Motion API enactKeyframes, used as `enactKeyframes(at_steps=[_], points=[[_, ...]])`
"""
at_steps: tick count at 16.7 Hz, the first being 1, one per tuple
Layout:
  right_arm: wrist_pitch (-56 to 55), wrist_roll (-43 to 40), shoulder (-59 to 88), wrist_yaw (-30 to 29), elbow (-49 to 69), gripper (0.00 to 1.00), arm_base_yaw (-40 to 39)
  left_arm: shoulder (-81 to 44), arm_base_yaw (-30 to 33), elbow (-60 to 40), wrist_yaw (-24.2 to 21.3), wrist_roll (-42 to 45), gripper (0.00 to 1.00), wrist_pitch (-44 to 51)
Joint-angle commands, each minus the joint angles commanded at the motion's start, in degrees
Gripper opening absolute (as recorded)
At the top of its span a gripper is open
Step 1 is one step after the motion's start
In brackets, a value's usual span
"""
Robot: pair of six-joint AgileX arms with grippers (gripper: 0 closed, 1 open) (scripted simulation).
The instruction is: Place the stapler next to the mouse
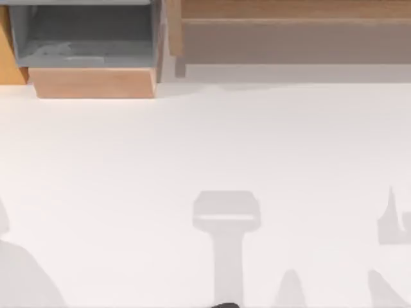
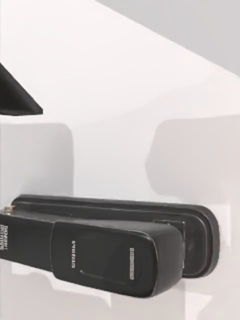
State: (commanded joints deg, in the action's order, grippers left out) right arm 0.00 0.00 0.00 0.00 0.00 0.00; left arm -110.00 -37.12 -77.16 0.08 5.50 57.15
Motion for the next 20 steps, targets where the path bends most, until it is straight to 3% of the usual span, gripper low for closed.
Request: enactKeyframes(at_steps=[5,11,16,20], points=[[0.0,0.0,0.0,0.0,0.0,1.0,0.0,0.04,0.23,0.35,0.03,-0.06,1.0,-0.34],[0.0,0.0,0.0,0.0,0.0,1.0,0.0,-3.96,-0.05,5.42,-0.02,0.11,1.0,-9.64],[0.0,0.0,0.0,0.0,0.0,1.0,0.0,-4.49,-0.08,6.01,-0.03,0.15,1.0,-10.49],[0.0,0.0,0.0,0.0,0.0,1.0,0.0,-4.49,-0.08,6.01,-0.03,0.15,0.7,-10.49]])
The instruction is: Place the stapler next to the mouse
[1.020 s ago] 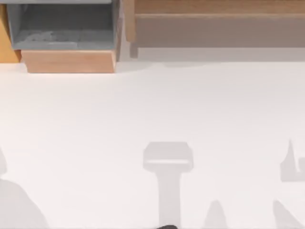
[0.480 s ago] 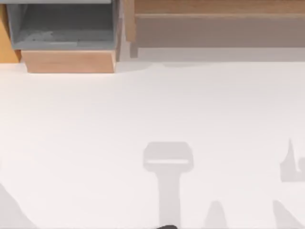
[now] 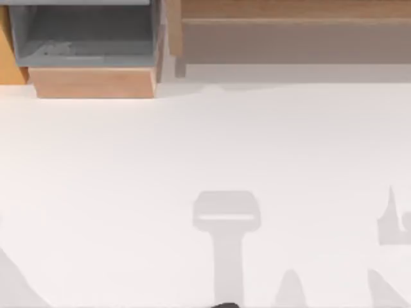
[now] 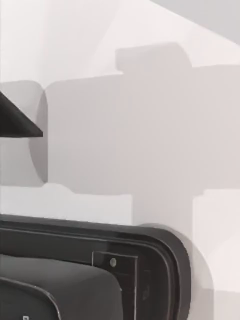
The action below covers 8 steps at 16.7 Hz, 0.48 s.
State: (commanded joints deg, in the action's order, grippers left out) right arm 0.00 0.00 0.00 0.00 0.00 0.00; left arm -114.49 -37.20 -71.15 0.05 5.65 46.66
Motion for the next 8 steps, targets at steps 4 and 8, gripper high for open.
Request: enactKeyframes(at_steps=[4,8], points=[[0.0,0.0,0.0,0.0,0.0,1.0,0.0,0.0,0.0,0.0,0.0,0.0,0.4,0.0],[0.0,0.0,0.0,0.0,0.0,1.0,0.0,0.0,0.0,0.0,0.0,0.0,0.1,0.0]])
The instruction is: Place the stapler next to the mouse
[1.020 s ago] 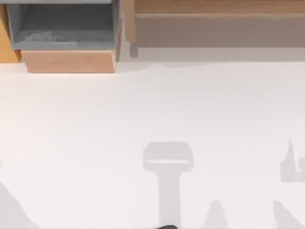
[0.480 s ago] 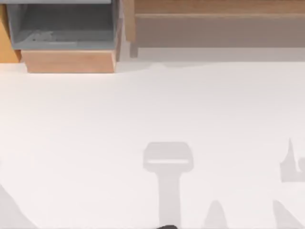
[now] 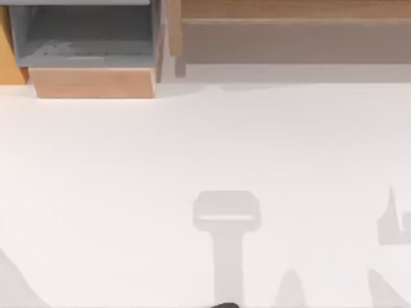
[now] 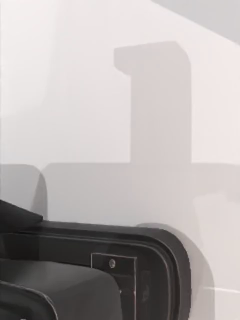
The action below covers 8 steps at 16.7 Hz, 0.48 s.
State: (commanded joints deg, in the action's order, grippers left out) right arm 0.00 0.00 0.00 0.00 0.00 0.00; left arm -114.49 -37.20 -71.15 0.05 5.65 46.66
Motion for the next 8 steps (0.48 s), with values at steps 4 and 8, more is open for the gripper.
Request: enactKeyframes(at_steps=[4,8], points=[[0.0,0.0,0.0,0.0,0.0,1.0,0.0,0.0,0.0,0.0,0.0,0.0,0.0,0.0],[0.0,0.0,0.0,0.0,0.0,1.0,0.0,0.0,0.0,0.0,0.0,0.0,0.0,0.0]])
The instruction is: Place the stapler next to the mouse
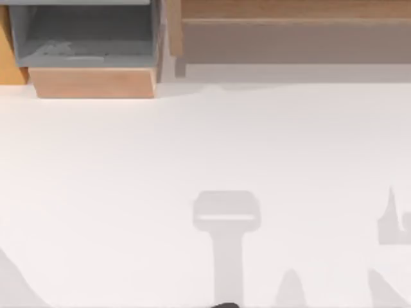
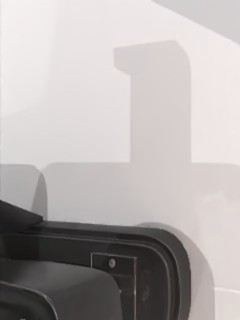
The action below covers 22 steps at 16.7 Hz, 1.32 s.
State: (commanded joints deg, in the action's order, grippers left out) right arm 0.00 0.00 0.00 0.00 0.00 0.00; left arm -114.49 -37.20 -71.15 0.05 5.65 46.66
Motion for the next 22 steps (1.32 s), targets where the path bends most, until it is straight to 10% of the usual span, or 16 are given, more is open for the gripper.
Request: enactKeyframes(at_steps=[15,22], points=[[0.0,0.0,0.0,0.0,0.0,1.0,0.0,2.84,0.8,-3.69,-0.02,-0.53,0.0,6.26],[0.0,0.0,0.0,0.0,0.0,1.0,0.0,-0.33,21.08,-9.22,0.05,-13.83,0.0,9.05]])
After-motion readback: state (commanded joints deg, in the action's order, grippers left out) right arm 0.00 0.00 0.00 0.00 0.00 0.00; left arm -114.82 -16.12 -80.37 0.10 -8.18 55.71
